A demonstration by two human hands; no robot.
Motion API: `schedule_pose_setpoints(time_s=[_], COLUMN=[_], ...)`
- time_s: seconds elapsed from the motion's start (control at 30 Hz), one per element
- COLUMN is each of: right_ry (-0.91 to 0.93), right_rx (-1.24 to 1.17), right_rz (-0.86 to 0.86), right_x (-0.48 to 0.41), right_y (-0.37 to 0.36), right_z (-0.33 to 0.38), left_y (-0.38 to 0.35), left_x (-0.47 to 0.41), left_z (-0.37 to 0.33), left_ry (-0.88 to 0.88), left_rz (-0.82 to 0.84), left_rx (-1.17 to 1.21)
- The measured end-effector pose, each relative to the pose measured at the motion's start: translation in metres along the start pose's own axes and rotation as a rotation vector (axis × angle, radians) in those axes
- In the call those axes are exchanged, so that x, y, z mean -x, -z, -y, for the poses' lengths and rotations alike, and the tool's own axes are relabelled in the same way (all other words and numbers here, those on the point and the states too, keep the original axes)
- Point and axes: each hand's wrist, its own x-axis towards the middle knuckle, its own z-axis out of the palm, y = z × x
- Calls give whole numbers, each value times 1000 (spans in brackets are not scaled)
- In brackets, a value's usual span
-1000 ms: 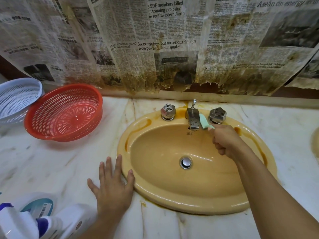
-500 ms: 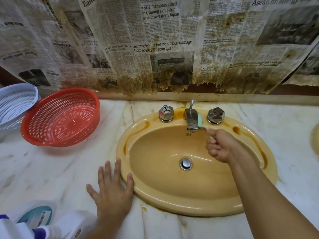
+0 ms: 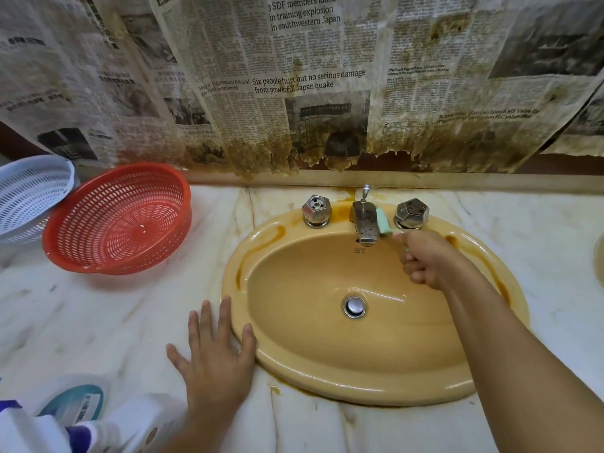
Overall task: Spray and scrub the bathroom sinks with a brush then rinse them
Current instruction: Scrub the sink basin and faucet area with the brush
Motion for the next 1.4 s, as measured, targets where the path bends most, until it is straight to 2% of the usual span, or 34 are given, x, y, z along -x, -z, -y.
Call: schedule_pose_setpoints(time_s=[0.13,0.23,0.3,0.47,0.6,0.67,0.77,0.83,0.93,1.07,1.13,1.27,1.4], right_ry=[66,182,238,217,446,558,613,626,645,606,585,653,640], right_rx=[51,203,296,294,367,540,891,1017,1135,1237,1274,1167,1240], right_rz=[-96,-259,-308,-187,-246,-228,-250,-249,-162,40,26,-71,-4], right_x=[-13,-27,-27,-6,31,39,30,21,20,40,43,38,49], right_y=[-14,-34,-41,-8,18,16,3,-5,-12,-4,-2,-6,5], right_z=[14,19,17,8,-1,8,35,49,64,86,89,74,72], left_y=[1,1,0,0,0,1,1,1,2,1,1,1,2], left_x=[0,1,0,-1,-1,0,0,-1,-1,0,0,-1,-1], left_z=[-1,-1,-1,0,1,1,1,1,2,2,2,2,1], left_ry=[2,0,2,3,-2,-3,-2,0,4,0,-3,-9,-7], left_rz=[-3,1,9,4,-1,4,9,16,13,-1,-5,-2,-8], left_rx=[-13,-10,-9,-2,8,3,7,13,20,10,8,4,-3])
